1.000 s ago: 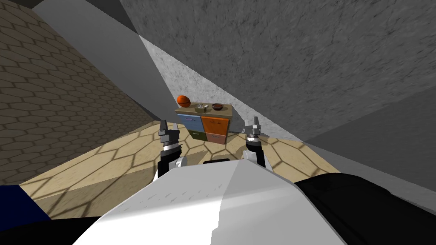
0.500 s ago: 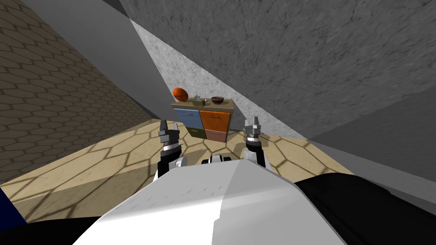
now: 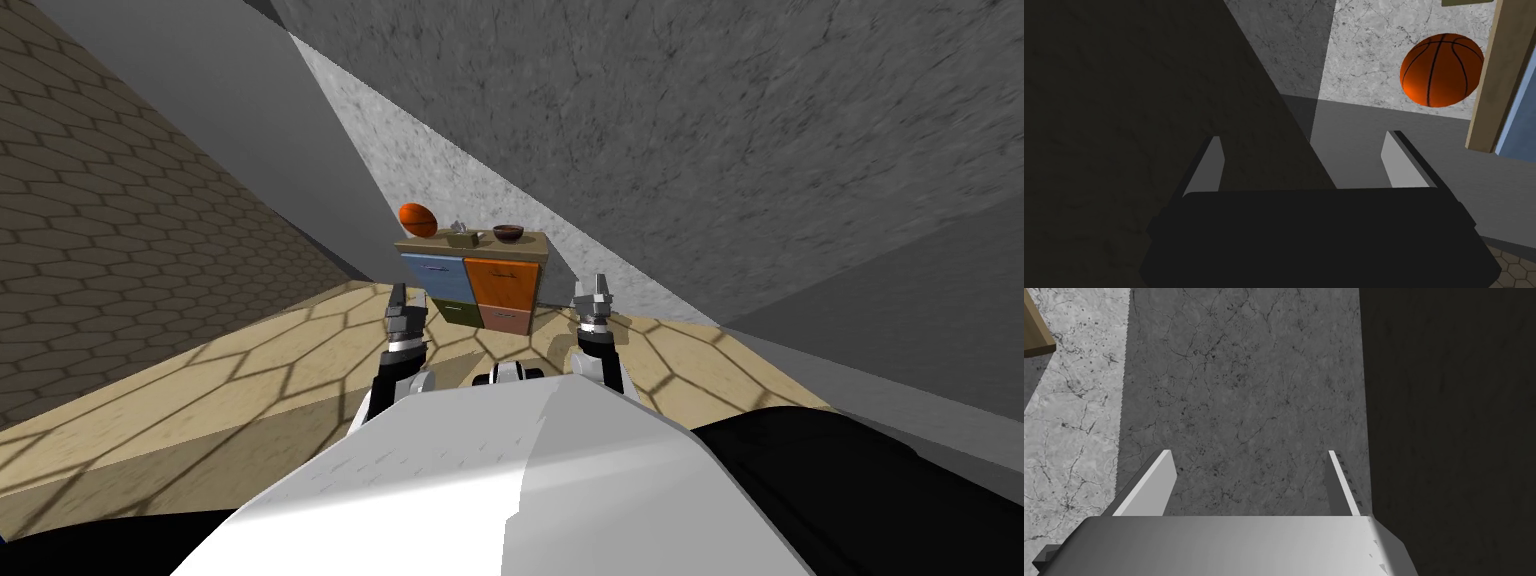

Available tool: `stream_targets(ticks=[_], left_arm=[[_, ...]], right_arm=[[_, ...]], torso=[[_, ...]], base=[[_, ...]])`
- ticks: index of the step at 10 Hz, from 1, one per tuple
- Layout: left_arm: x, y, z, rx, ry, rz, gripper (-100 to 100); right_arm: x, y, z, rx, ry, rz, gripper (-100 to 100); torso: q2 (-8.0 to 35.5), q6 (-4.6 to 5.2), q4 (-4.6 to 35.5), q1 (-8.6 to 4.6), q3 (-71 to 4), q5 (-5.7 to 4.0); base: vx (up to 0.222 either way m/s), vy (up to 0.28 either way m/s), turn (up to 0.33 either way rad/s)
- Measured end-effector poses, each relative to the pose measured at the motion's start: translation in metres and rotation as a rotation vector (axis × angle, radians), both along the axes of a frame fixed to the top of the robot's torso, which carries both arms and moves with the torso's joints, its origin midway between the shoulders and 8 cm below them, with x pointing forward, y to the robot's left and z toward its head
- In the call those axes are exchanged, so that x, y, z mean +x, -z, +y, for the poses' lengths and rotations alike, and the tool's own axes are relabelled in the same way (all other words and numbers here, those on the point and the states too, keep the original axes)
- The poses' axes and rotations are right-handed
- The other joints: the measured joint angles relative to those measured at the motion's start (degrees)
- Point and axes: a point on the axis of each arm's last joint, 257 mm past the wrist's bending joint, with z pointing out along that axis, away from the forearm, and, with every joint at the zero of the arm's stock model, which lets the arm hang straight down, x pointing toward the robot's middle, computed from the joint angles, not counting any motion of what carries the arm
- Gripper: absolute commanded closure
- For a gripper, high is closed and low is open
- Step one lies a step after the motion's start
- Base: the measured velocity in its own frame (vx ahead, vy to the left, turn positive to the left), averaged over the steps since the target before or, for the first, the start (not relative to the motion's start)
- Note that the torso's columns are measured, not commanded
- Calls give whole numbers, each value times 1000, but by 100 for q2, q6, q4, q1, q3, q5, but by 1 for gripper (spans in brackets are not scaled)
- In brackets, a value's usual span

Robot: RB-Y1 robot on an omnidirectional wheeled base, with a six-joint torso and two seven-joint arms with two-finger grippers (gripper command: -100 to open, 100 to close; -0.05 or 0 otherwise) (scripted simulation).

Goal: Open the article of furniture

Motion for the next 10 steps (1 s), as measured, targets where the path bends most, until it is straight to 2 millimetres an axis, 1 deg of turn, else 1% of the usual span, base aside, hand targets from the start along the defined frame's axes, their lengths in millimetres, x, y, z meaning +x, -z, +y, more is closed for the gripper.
stream_targets(ticks=[2,6,7,10], left_arm=[[9,11,-8,31,18,30,-100],[25,36,-12,66,36,88,-100],[28,43,-11,70,37,104,-100],[41,66,-18,71,41,154,-100]], right_arm=[[0,0,0,0,0,0,0],[0,0,0,0,0,0,0],[0,0,0,0,0,0,0],[0,0,0,0,0,0,0]], torso=[[2,1,1,2,1,1],[7,0,3,5,4,1],[7,0,2,3,4,1],[7,-1,2,5,4,1]], base=[[69,-17,-57],[68,-22,-46],[99,-23,-81],[86,-13,-50]])
